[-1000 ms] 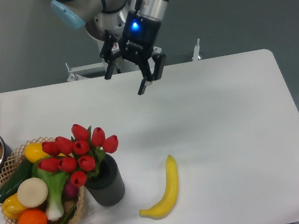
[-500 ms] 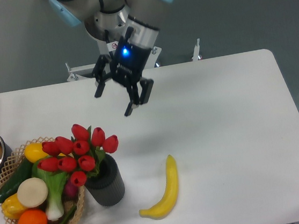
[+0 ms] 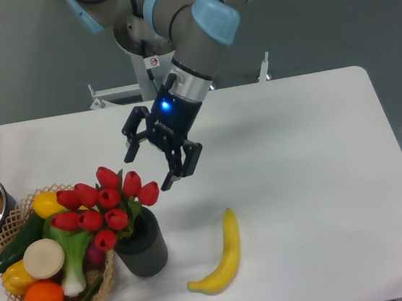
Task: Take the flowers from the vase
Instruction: 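Lower the gripper around the tulip stems above the vase rim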
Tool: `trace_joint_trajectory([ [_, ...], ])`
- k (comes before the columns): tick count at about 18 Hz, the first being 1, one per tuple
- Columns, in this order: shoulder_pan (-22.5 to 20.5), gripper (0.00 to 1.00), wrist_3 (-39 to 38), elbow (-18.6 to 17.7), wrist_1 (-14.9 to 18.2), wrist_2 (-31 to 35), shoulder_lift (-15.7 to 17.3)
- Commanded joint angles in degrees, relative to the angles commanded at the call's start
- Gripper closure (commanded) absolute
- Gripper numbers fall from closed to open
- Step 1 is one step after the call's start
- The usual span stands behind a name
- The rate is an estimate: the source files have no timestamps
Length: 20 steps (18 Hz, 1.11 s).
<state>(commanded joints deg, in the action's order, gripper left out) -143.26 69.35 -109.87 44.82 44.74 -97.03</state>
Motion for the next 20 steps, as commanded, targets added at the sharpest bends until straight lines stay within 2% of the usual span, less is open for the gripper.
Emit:
trace_joint_trajectory([
  [8, 1.5, 0.0, -0.53, 2.46, -0.09, -1.06, -3.69],
  [14, 2.9, 0.0, -5.09, 3.0, -0.09, -1.14, -4.31],
  [20, 3.96, 0.0, -5.1, 2.91, -0.88, -6.51, -6.16],
])
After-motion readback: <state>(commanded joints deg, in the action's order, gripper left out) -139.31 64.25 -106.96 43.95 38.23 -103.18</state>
